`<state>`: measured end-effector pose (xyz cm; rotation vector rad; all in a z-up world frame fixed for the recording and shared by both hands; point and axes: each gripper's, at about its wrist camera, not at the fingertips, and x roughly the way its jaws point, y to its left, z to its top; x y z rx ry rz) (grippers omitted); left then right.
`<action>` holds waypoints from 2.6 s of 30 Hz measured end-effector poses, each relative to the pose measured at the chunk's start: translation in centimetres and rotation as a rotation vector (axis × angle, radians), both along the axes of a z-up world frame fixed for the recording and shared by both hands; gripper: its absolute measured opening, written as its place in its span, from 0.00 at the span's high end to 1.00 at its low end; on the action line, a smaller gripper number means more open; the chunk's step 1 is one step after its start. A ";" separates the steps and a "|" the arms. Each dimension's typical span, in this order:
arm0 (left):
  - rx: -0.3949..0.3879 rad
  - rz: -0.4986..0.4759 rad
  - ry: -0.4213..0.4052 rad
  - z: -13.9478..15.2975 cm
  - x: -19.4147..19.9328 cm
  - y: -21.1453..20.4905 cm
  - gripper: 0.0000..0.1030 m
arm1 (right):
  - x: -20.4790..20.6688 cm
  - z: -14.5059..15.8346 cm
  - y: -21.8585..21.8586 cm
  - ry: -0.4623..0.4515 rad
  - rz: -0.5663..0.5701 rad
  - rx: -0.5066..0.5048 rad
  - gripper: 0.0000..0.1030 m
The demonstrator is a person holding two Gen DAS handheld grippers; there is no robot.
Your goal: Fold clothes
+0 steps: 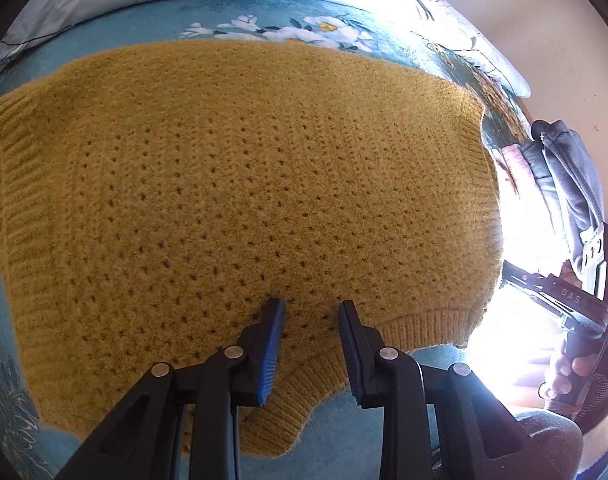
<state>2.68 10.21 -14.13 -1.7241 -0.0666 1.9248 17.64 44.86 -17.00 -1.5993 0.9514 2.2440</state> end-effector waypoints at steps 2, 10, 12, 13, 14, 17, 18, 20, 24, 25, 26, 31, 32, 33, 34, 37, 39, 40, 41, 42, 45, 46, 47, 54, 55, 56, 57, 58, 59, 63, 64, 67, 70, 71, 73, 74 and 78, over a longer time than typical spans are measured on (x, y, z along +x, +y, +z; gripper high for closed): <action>0.002 0.000 0.000 -0.1 -0.1 0.8 0.69 | 0.1 0.1 -0.1 -0.005 0.002 0.004 0.86; 0.008 -0.002 -0.003 -0.2 0.2 2.6 0.69 | 0.3 0.6 -0.5 -0.001 0.001 -0.005 0.88; 0.010 -0.001 -0.004 -0.1 0.3 2.6 0.69 | 0.3 1.1 -0.5 0.013 -0.005 -0.015 0.87; 0.011 -0.001 -0.004 0.0 0.3 2.7 0.69 | 0.3 1.6 -0.4 0.026 -0.008 -0.016 0.85; 0.012 -0.002 -0.001 0.2 0.4 2.7 0.69 | 0.3 2.1 -0.3 0.039 -0.010 -0.014 0.85; 0.036 -0.013 0.013 1.0 0.9 2.8 0.69 | -0.2 3.6 -0.3 0.088 0.003 0.027 0.73; 0.041 -0.019 0.016 1.2 1.1 3.1 0.69 | -0.7 3.5 -0.3 0.090 0.012 0.019 0.66; 0.044 -0.032 0.014 1.2 1.3 3.8 0.69 | -1.7 3.4 -0.2 0.093 0.029 0.007 0.51; 0.006 -0.048 -0.010 0.3 1.6 5.2 0.69 | -3.5 1.6 -0.2 0.048 0.036 -0.009 0.49; 0.000 -0.047 -0.011 0.2 1.6 5.3 0.69 | -3.7 1.1 -0.3 0.032 0.037 -0.025 0.49; -0.006 -0.045 -0.013 0.1 1.6 5.4 0.69 | -4.0 0.6 -0.4 0.017 0.041 -0.039 0.49; -0.036 -0.039 -0.022 -0.3 1.6 6.0 0.69 | -4.4 0.1 -1.4 -0.019 0.040 -0.045 0.50; -0.036 -0.037 -0.023 -0.3 1.6 6.0 0.69 | -4.5 0.2 -1.5 -0.023 0.034 -0.047 0.58; -0.029 -0.033 -0.024 -0.1 1.6 5.8 0.69 | -4.6 0.3 -1.6 -0.028 0.031 -0.048 0.63; -0.019 -0.029 -0.025 0.2 1.7 5.6 0.69 | -4.7 0.5 -1.9 -0.032 0.036 -0.049 0.71; 0.018 -0.015 -0.022 1.1 1.8 4.3 0.69 | -5.4 2.0 -2.9 -0.046 0.071 -0.021 0.80; 0.038 -0.002 -0.004 2.0 1.8 2.7 0.69 | -5.9 3.6 -3.8 -0.045 0.098 0.005 0.81; 0.047 0.008 0.006 2.4 1.7 1.8 0.69 | -6.3 4.5 -4.3 -0.041 0.110 0.016 0.81; 0.056 0.021 0.014 2.8 1.7 0.8 0.69 | -6.6 5.4 -4.8 -0.034 0.123 0.028 0.81; 0.064 0.035 0.023 3.2 1.6 -0.3 0.69 | -7.0 6.5 -5.4 -0.027 0.138 0.044 0.81; 0.079 0.098 0.067 4.6 1.2 -4.2 0.69 | -8.4 9.5 -7.8 -0.006 0.189 0.092 0.81; 0.083 0.126 0.085 5.1 0.7 -5.8 0.69 | -8.9 10.6 -9.0 0.008 0.219 0.113 0.81; 0.089 0.155 0.099 5.5 0.4 -7.2 0.69 | -9.5 11.6 -10.3 0.022 0.249 0.135 0.81; 0.114 0.359 0.134 6.8 -1.1 -17.5 0.69 | -12.9 17.8 -21.8 0.145 0.510 0.252 0.81; 0.112 0.384 0.134 6.7 -1.2 -18.8 0.69 | -13.2 18.5 -23.8 0.169 0.557 0.261 0.81; 0.108 0.406 0.134 6.6 -1.2 -19.9 0.69 | -13.1 19.0 -25.4 0.187 0.602 0.267 0.81; 0.108 0.429 0.131 6.4 -1.2 -20.8 0.69 | -12.4 19.3 -26.8 0.198 0.651 0.274 0.81; 0.110 0.452 0.123 6.1 -1.1 -21.7 0.68 | -12.4 19.3 -28.5 0.204 0.699 0.284 0.81; 0.112 0.473 0.115 5.9 -1.0 -22.7 0.68 | -12.3 18.9 -31.2 0.204 0.741 0.294 0.81; 0.107 0.515 0.085 5.0 -0.3 -25.3 0.68 | -15.8 13.5 -32.5 0.148 0.843 0.274 0.81; 0.106 0.516 0.082 4.9 -0.1 -25.6 0.68 | -16.4 12.9 -34.2 0.130 0.860 0.263 0.81; 0.102 0.517 0.073 4.6 0.4 -26.3 0.68 | -15.9 9.4 -36.4 0.073 0.899 0.240 0.81; 0.098 0.516 0.067 4.3 0.6 -26.4 0.67 | -15.6 7.2 -37.3 0.021 0.919 0.232 0.81; 0.103 0.517 0.066 4.3 0.5 -26.4 0.67 | -15.4 6.9 -37.3 0.008 0.921 0.232 0.81; 0.115 0.514 0.069 4.5 0.3 -26.1 0.67 | -15.0 6.6 -37.2 -0.001 0.923 0.227 0.81; 0.118 0.510 0.075 4.7 0.0 -25.9 0.67 | -14.7 6.7 -37.1 0.001 0.917 0.221 0.81; 0.156 0.489 0.098 5.7 -1.5 -24.8 0.67 | -15.3 5.2 -38.0 0.005 0.896 0.198 0.81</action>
